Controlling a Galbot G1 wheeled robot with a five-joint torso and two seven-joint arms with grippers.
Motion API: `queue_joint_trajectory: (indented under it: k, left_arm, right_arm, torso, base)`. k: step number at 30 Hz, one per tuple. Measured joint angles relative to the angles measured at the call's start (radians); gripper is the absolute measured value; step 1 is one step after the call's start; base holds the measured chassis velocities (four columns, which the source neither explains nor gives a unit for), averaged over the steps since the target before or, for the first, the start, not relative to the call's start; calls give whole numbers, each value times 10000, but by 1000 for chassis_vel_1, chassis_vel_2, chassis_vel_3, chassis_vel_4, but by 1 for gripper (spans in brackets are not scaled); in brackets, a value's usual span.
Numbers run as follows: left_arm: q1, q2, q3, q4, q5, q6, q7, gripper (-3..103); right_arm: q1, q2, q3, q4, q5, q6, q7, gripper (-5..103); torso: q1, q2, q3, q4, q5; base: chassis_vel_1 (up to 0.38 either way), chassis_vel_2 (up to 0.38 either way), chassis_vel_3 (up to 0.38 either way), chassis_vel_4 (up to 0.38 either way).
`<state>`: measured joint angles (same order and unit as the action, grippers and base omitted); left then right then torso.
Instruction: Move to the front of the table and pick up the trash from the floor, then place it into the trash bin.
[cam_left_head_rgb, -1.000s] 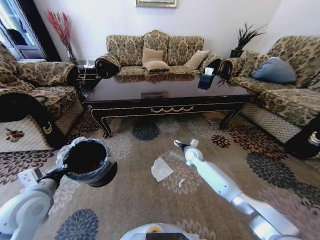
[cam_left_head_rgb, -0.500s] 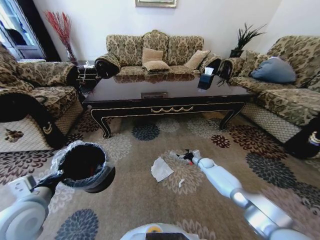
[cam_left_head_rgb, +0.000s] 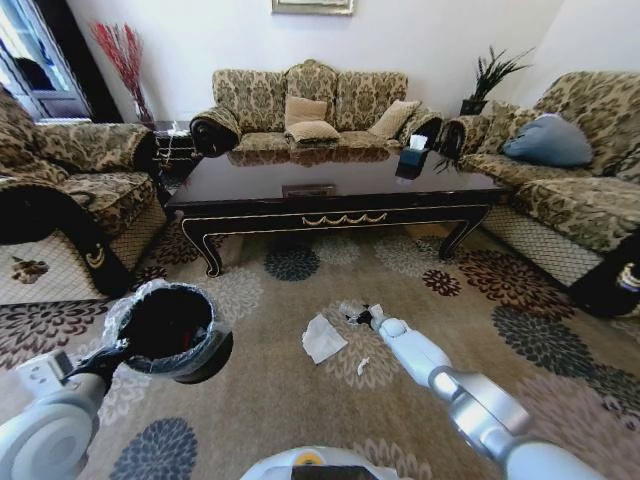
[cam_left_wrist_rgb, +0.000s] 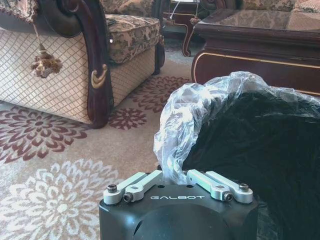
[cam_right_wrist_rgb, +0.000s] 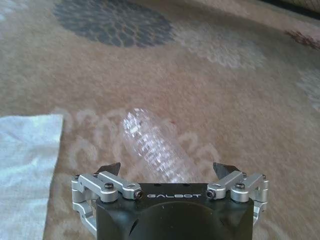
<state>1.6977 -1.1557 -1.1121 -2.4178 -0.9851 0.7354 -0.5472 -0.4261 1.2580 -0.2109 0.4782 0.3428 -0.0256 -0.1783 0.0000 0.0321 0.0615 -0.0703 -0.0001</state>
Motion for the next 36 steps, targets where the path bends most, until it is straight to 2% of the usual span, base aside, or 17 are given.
queue_joint_trajectory:
  k: [7,8,9,10,11,12,16,18,21,23,26,28,30,33,34,36]
  left_arm:
    - [-145,68,101,93,-5,0,-5,3]
    - [-158,76,105,101,-7,0,-6,3]
    - [-174,85,112,109,-15,0,-6,3]
    - [-181,92,114,111,-21,0,-6,3]
    - [-185,99,114,112,-23,0,-6,3]
    - [-185,99,114,112,-23,0,-6,3]
    - [-151,113,75,90,-58,0,-9,3]
    - [-143,115,64,81,-65,0,-9,3]
    - [-124,120,47,42,-84,0,-8,3]
    - [-123,120,47,37,-86,0,-9,3]
    - [-122,97,95,19,-82,0,-11,3]
    - [-126,69,156,14,-69,0,-19,3]
    - [-129,58,190,11,-59,0,-21,3]
    - [-137,45,266,-5,-44,0,-24,3]
    - [-137,45,266,-5,-44,0,-24,3]
    - [-172,57,335,-6,-40,0,-27,3]
  right_arm:
    - [-64,28,-46,30,1,-263,87,100]
    - [-75,30,-46,42,6,-276,82,102]
    - [-93,39,-45,48,8,-307,77,98]
    - [-107,48,-45,44,-12,-329,76,98]
    - [-119,62,-44,31,-54,-368,74,93]
    - [-119,62,-44,31,-54,-368,74,93]
    - [-159,81,-38,-28,-372,-570,217,72]
    - [-164,81,-38,-32,-420,-597,259,72]
    - [-225,48,-8,-22,-622,-784,612,56]
    - [-249,29,0,3,-631,-817,676,56]
    - [-360,-102,48,139,-637,-834,730,40]
    - [-418,-215,99,209,-621,-729,618,33]
    - [-441,-287,148,232,-600,-552,398,33]
    - [-475,-601,306,538,-454,386,-541,23]
    - [-475,-601,306,538,-454,386,-541,23]
    - [-498,-979,340,1206,12,953,-1155,21]
  torso:
    - [0,0,0,1,2]
    - [0,0,0,0,2]
    - [0,0,-1,2,0]
    - [0,0,0,1,1]
    - [0,0,0,3,1]
    - [0,0,0,3,1]
    - [0,0,0,2,1]
    - [0,0,0,2,1]
    - [0,0,-1,3,1]
    - [0,0,-1,3,1]
    - [0,0,-2,4,2]
    - [0,0,-1,2,1]
    - [0,1,-1,1,1]
    - [0,-1,2,-3,6]
    - [0,-1,2,-3,6]
    - [0,-1,1,5,6]
  base:
    - [0,0,0,0]
    - [0,0,0,0]
    - [0,0,0,0]
    - [0,0,0,0]
    - [0,0,0,0]
    - [0,0,0,0]
    - [0,0,0,0]
    - [0,0,0,0]
    - [0,0,0,0]
    - [0,0,0,0]
    - [0,0,0,0]
    - [0,0,0,0]
    - [0,0,0,0]
    - [0,0,0,0]
    - [0,0,0,0]
    - [0,0,0,0]
